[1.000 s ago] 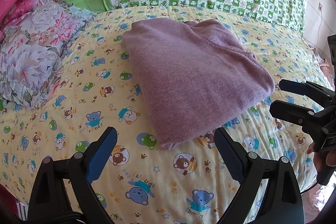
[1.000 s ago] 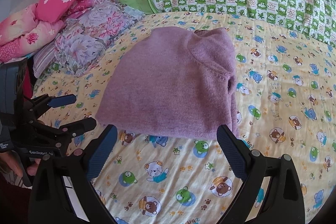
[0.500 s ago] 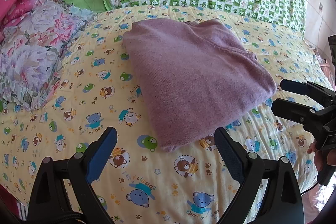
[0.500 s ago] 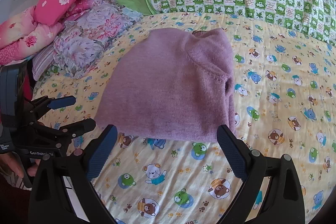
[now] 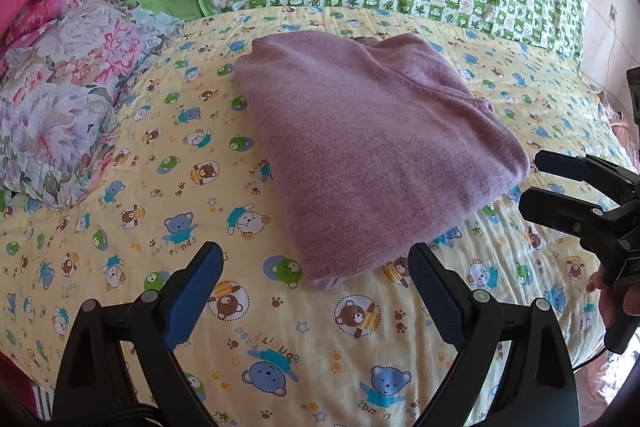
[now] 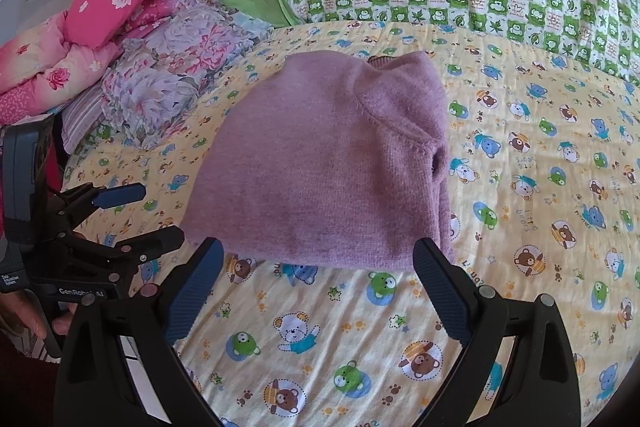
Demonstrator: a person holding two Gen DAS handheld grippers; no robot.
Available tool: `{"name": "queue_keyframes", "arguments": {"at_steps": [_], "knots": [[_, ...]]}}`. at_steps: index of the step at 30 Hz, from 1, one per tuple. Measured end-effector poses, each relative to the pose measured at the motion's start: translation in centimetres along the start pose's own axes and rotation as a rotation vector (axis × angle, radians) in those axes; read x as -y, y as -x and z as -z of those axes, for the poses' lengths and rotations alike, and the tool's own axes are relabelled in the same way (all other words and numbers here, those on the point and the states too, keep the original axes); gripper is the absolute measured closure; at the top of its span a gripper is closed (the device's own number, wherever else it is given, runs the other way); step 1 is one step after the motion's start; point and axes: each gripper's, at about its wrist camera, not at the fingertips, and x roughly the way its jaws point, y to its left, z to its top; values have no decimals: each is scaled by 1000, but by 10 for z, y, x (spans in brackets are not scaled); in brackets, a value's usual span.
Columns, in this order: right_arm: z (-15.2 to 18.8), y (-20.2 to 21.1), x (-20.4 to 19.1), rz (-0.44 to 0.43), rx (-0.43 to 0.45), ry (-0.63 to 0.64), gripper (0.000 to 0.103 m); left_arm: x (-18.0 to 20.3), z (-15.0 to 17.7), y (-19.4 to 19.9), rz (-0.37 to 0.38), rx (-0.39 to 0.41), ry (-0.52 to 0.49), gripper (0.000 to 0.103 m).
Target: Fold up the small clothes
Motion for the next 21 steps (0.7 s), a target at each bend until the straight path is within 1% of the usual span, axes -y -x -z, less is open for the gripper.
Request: {"name": "queue_keyframes", "arguments": {"at_steps": [21], "knots": [[-8,2,1,-9,14,-22,7,1,-8,0,1,1,7,9]]}}
